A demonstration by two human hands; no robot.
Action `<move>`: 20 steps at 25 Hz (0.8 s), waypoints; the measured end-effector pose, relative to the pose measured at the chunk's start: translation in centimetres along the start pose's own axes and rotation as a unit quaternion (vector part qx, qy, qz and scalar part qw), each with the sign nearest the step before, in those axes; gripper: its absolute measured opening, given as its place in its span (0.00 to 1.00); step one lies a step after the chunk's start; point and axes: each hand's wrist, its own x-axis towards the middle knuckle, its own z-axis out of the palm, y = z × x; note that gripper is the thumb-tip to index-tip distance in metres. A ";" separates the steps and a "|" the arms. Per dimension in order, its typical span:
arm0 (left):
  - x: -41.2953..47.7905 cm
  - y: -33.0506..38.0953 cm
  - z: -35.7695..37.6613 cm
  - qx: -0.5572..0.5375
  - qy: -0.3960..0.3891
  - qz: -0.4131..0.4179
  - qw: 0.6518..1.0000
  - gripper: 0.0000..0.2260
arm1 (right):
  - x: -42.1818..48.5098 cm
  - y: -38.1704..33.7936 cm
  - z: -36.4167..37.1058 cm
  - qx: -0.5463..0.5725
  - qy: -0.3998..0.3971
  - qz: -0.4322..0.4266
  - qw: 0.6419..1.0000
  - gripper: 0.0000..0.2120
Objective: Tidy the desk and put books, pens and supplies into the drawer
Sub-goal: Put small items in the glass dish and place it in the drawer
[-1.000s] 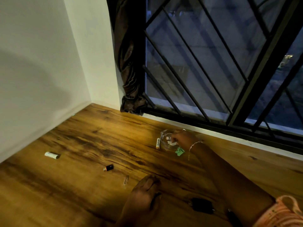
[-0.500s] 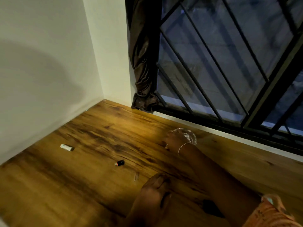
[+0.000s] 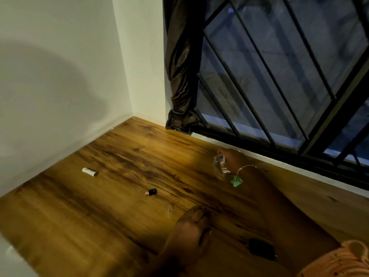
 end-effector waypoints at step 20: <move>-4.4 -22.1 -17.5 -0.045 0.255 -0.498 0.828 0.19 | 2.7 -32.0 9.0 0.017 -0.027 -0.307 0.951 0.22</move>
